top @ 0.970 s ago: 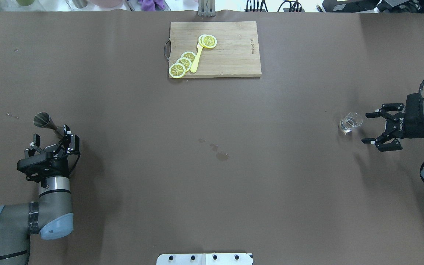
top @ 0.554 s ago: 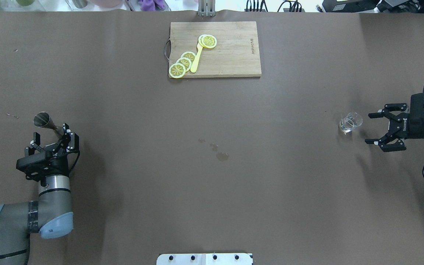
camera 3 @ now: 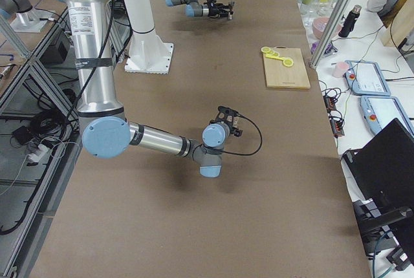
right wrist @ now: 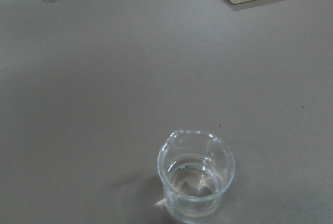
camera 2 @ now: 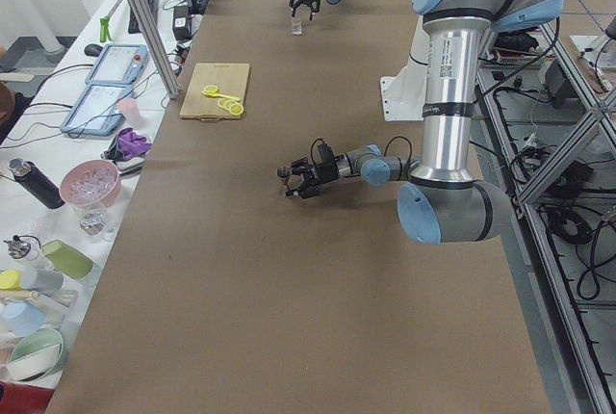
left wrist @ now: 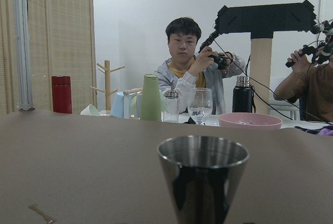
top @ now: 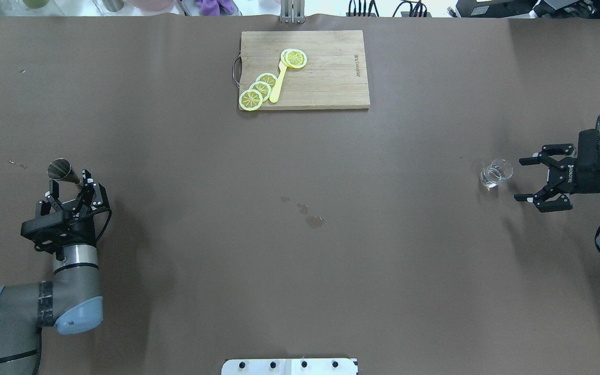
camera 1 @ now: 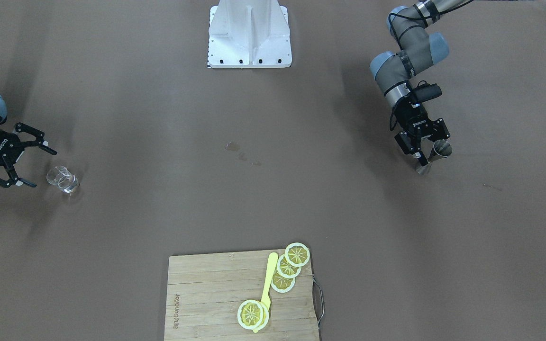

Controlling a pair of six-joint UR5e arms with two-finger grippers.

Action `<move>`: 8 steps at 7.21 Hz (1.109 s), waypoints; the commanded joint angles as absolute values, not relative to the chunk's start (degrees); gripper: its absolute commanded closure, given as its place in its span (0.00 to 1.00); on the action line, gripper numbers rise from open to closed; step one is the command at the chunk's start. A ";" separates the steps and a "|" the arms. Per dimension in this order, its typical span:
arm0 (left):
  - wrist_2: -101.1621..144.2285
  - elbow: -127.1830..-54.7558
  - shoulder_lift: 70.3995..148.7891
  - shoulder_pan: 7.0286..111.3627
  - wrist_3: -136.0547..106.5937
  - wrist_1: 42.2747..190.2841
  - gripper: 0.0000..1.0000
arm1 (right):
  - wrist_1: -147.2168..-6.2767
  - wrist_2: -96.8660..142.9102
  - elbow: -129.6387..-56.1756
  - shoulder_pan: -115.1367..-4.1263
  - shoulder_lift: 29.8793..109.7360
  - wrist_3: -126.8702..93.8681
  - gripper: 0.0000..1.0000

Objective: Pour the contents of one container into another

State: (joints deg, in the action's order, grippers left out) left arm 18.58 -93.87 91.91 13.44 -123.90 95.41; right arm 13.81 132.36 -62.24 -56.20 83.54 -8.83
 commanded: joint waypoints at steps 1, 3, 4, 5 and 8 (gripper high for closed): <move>18.54 -93.69 91.93 13.71 -123.66 95.27 0.25 | 13.80 132.10 -59.77 -56.16 81.31 -8.79 0.00; 18.54 -93.60 92.02 13.80 -123.66 94.92 0.27 | 13.71 131.66 -58.89 -56.16 80.07 -8.79 0.00; 18.46 -93.43 92.11 13.80 -123.58 94.75 0.30 | 13.71 131.40 -58.54 -56.16 79.63 -8.79 0.01; 17.76 -92.91 92.54 13.80 -123.57 94.57 0.30 | 13.62 131.14 -58.54 -56.08 79.28 -8.79 0.01; 17.75 -92.46 93.08 13.80 -123.57 93.61 0.40 | 13.62 131.13 -57.75 -55.90 78.67 -8.79 0.02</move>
